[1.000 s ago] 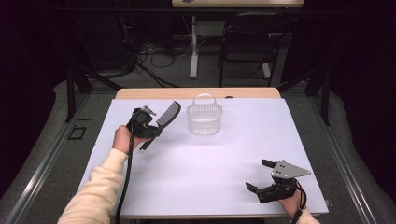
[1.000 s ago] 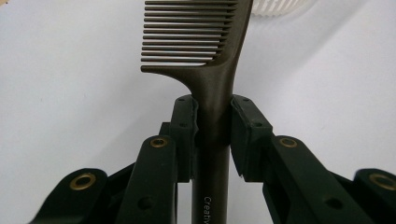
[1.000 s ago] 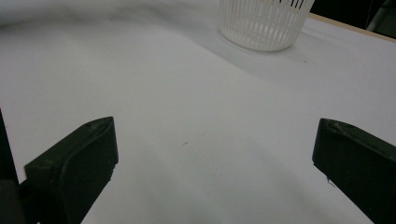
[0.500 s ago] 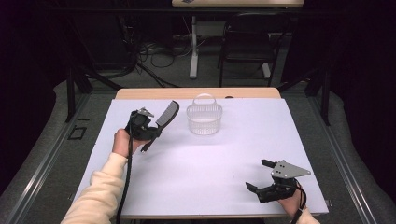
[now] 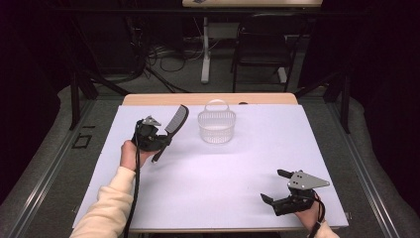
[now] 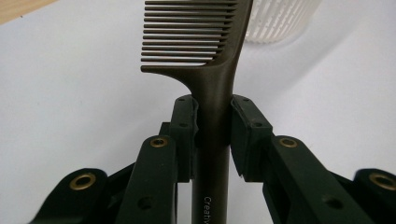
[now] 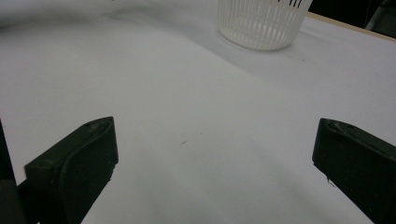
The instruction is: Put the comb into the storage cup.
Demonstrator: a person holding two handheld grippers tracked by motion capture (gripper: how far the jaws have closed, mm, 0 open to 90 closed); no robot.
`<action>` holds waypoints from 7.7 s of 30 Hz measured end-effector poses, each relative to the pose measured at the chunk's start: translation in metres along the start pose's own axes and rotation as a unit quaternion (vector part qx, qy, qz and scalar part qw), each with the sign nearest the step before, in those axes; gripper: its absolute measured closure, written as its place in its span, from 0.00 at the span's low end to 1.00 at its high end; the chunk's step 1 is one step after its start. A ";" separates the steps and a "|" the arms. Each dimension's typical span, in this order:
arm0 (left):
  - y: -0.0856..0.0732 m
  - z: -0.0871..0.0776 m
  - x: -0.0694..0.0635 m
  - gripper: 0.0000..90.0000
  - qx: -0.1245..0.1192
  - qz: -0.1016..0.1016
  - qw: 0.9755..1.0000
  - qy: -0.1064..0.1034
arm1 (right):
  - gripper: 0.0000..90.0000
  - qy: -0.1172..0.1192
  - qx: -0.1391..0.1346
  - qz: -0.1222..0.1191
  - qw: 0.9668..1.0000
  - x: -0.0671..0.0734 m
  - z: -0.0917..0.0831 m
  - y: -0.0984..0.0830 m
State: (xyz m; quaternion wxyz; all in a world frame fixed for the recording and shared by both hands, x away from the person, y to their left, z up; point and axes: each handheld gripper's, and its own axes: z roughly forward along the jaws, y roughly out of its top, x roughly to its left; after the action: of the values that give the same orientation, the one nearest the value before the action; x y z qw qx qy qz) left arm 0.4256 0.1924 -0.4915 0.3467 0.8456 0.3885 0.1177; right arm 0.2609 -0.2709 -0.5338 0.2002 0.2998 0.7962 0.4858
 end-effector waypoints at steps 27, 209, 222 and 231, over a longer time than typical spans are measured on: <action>-0.001 -0.004 -0.004 0.80 -0.049 0.002 0.999 0.001 | 0.00 0.001 0.000 0.000 1.000 0.000 -0.001 0.000; 0.102 0.010 -0.041 0.80 -0.099 0.068 0.993 0.010 | 0.00 -0.001 -0.004 0.000 1.000 -0.001 -0.002 0.000; 0.110 0.014 -0.045 0.80 -0.106 0.072 0.992 0.013 | 0.00 -0.001 -0.005 0.002 1.000 -0.001 -0.001 0.000; 0.114 0.018 -0.049 0.80 -0.111 0.076 0.991 0.011 | 0.00 -0.002 -0.005 0.000 1.000 -0.001 -0.002 0.000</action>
State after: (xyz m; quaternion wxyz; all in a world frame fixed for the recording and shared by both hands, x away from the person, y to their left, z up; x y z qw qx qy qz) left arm 0.4671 0.0954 -0.4234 0.4243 0.8275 0.3112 0.1959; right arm 0.2604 -0.2724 -0.5331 0.2027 0.3000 0.7935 0.4892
